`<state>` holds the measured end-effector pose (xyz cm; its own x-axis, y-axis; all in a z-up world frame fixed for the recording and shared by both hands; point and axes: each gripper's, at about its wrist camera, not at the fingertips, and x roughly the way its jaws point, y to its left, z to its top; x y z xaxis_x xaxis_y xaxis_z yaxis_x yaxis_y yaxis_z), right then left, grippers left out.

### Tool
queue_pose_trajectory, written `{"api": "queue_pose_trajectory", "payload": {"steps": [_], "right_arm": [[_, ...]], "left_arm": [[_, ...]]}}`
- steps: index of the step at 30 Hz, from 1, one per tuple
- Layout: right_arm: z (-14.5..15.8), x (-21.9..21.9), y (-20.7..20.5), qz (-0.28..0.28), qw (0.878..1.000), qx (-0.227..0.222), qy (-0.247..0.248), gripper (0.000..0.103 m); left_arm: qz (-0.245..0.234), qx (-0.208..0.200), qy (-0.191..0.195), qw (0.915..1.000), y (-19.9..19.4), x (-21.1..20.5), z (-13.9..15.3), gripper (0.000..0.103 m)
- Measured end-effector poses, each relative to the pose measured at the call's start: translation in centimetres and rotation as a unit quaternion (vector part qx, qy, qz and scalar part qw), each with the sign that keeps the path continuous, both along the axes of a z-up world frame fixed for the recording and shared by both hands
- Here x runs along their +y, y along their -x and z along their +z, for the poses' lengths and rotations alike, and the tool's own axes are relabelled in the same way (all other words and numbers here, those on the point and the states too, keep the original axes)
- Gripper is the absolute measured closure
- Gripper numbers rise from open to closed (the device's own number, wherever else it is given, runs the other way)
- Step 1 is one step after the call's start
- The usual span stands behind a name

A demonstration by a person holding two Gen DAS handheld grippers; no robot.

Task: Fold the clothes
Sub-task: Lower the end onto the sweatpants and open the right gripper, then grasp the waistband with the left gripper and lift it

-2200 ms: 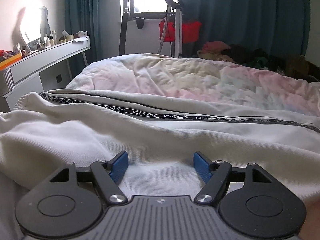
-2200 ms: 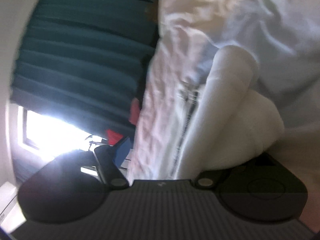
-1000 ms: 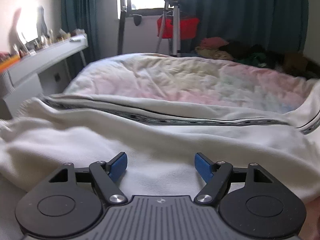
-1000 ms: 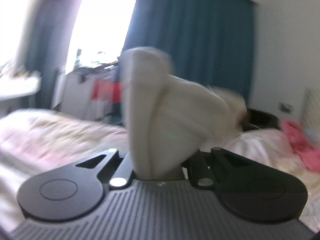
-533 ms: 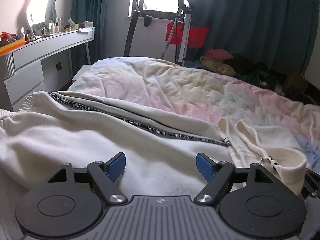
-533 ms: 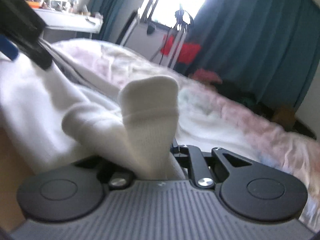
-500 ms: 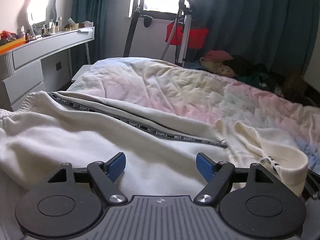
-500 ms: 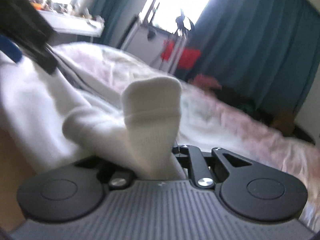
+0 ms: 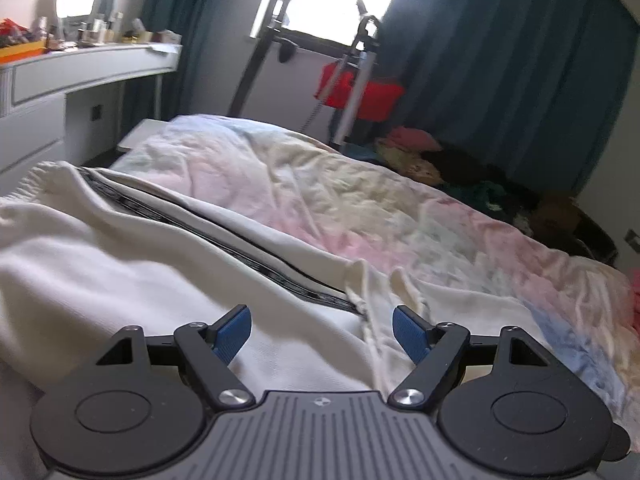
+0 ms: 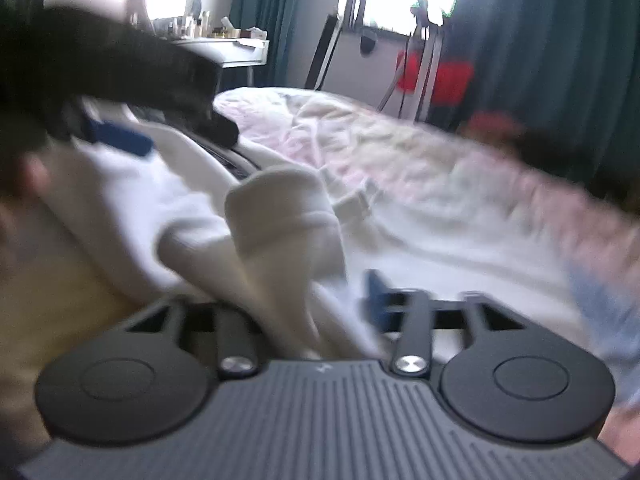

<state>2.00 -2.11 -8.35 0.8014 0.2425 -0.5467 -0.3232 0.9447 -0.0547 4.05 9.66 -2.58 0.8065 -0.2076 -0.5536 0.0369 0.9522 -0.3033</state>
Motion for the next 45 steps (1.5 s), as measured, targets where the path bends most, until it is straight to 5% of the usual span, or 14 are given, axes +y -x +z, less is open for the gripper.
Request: {"api": "queue_pose_trajectory", "payload": {"steps": [4, 8, 13, 17, 26, 31, 35, 39, 42, 45], "right_arm": [[2.2, -3.1, 2.1, 0.002, 0.994, 0.056, -0.09, 0.025], [3.9, -6.3, 4.7, -0.023, 0.986, 0.048, -0.159, 0.025], [3.1, -9.1, 3.0, -0.102, 0.982, 0.018, -0.159, 0.025], [0.9, -10.7, 0.4, -0.17, 0.974, 0.047, -0.144, 0.025], [-1.9, -11.6, -0.2, -0.205, 0.967, 0.076, -0.129, 0.023], [-1.8, -12.1, -0.1, -0.205, 0.966, 0.078, -0.137, 0.025], [-1.5, -12.1, 0.1, -0.205, 0.966, 0.08, -0.137, 0.025], [-1.5, -12.1, -0.1, -0.207, 0.965, 0.082, -0.138, 0.025], [-1.5, -12.0, -0.1, -0.208, 0.965, 0.083, -0.136, 0.025], [-1.5, -12.1, -0.1, -0.208, 0.965, 0.083, -0.138, 0.025]], "left_arm": [[-0.027, -0.011, 0.006, 0.9996, 1.1, -1.1, 0.1, 0.022], [-0.052, -0.029, -0.012, 0.9982, 2.7, -2.6, 0.2, 0.021], [-0.065, -0.019, -0.065, 0.9956, 3.5, -4.8, -1.0, 0.021], [-0.041, 0.022, -0.113, 0.9925, 2.9, -5.6, -2.9, 0.02], [-0.032, 0.036, -0.097, 0.9941, 2.9, -4.6, -3.0, 0.017], [-0.013, 0.067, -0.035, 0.997, 3.5, -1.3, -1.4, 0.015], [0.049, 0.089, 0.006, 0.9948, 4.4, 3.5, 0.3, 0.01], [0.138, 0.137, 0.067, 0.9786, 4.4, 9.5, 0.2, 0.008], [0.187, 0.209, 0.16, 0.9465, 3.3, 14.0, -2.2, 0.005], [0.231, 0.222, 0.257, 0.9115, 2.9, 17.4, -4.7, 0.005]]}}
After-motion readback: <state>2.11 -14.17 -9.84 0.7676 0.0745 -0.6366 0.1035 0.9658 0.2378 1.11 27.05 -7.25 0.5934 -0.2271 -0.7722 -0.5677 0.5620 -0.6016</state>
